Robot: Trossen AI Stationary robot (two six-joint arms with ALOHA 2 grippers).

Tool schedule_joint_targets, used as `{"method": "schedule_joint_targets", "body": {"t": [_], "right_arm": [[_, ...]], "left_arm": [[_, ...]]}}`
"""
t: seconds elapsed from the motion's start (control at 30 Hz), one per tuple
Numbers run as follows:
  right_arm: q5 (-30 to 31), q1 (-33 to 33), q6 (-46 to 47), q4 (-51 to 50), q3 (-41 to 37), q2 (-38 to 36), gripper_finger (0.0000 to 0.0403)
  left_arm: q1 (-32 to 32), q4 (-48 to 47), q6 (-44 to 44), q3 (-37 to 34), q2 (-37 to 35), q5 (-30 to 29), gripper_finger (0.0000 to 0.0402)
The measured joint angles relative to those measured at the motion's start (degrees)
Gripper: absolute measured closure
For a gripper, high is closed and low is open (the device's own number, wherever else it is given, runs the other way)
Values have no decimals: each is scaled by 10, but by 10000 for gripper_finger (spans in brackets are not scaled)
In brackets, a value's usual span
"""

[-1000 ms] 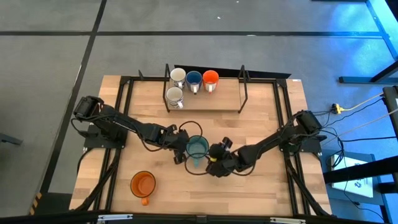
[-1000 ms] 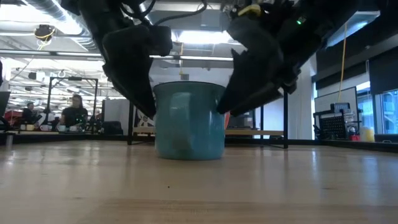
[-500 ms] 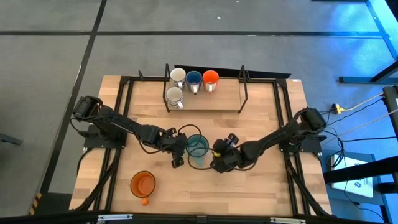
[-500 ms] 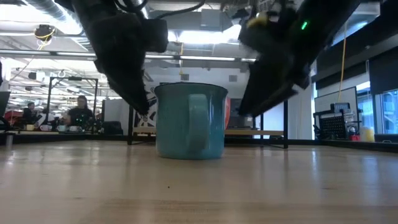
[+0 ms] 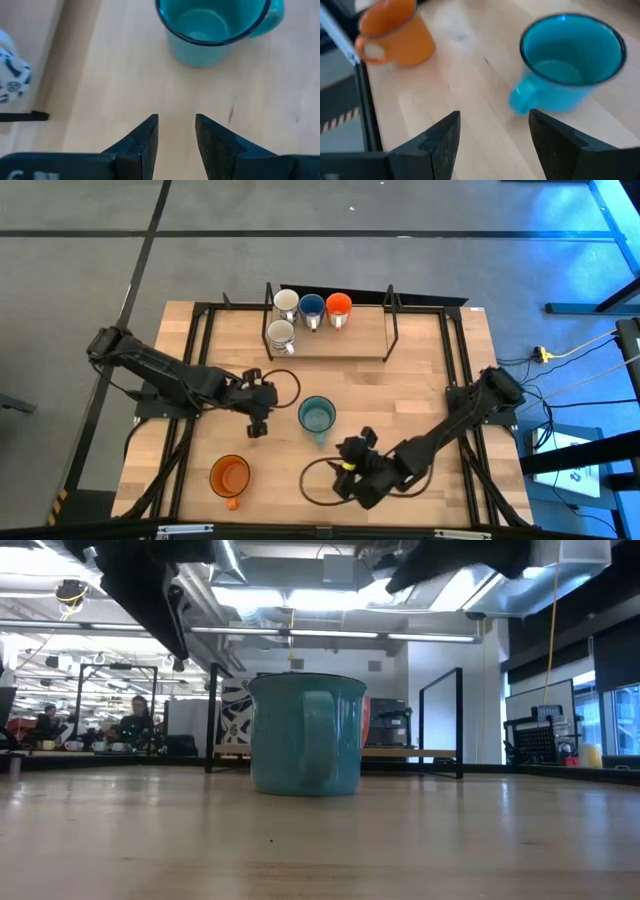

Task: Place coffee mugs
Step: Put the green mug on the shelf

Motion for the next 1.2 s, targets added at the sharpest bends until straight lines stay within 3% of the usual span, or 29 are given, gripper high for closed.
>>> {"method": "schedule_joint_targets", "body": {"t": [0.13,0.27,0.47,0.7,1.07,1.2], "right_arm": [[15,-14,57,-83,99,57,182],[19,-34,178,-156,184,124,182],[8,-60,351,-266,255,197,182],[43,-55,375,-253,255,231,182],[229,-32,377,-199,244,298,182],[243,-35,389,-200,245,320,182]], "left_arm": [[0,-54,5,0,-33,-11,276],[-2,-100,24,0,-61,-14,276],[-3,-112,63,-1,-95,-24,276],[-3,-111,104,-1,-123,-24,276],[-3,-99,159,0,-141,-21,276],[-3,-94,170,0,-146,-21,276]]}}
